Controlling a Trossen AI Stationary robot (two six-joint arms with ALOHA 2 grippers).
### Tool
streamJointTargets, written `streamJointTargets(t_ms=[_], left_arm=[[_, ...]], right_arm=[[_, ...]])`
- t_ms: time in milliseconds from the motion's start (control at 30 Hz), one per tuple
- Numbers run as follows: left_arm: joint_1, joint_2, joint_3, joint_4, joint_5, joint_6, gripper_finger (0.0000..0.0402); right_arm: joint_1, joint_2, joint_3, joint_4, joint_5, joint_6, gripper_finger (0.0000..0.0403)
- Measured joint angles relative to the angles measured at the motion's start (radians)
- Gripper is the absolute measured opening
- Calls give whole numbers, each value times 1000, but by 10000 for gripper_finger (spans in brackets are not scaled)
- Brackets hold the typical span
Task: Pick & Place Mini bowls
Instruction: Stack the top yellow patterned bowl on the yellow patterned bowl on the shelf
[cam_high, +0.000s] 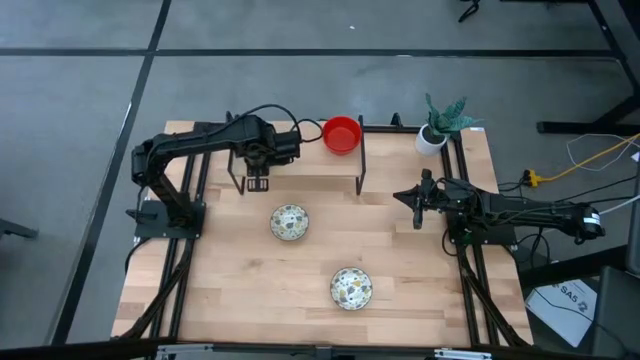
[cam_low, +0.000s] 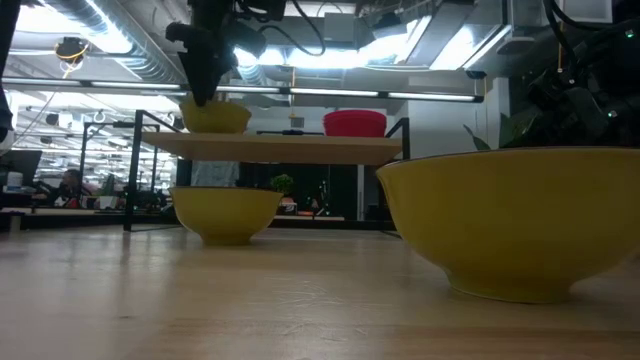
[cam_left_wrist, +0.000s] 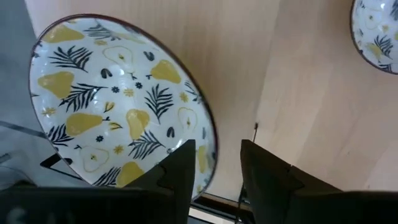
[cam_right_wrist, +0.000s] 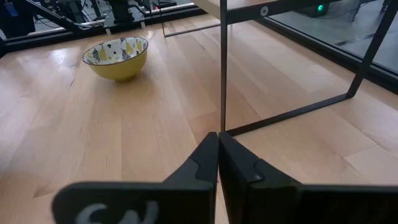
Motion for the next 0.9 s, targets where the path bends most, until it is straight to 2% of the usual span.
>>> streamJointTargets(t_ms=[133, 467, 700, 900], left_arm=[[-20, 0, 37, -10, -3, -3, 125], [-98, -1, 243, -8, 3, -62, 125], [-177, -1, 263, -9, 60, -111, 121], [-248, -1, 263, -2, 62, -189, 123]], right_arm=[[0, 0, 0, 0, 0, 0, 14], [0, 0, 0, 0, 0, 0, 14], [0, 0, 0, 0, 0, 0, 14], [0, 0, 0, 0, 0, 0, 14]])
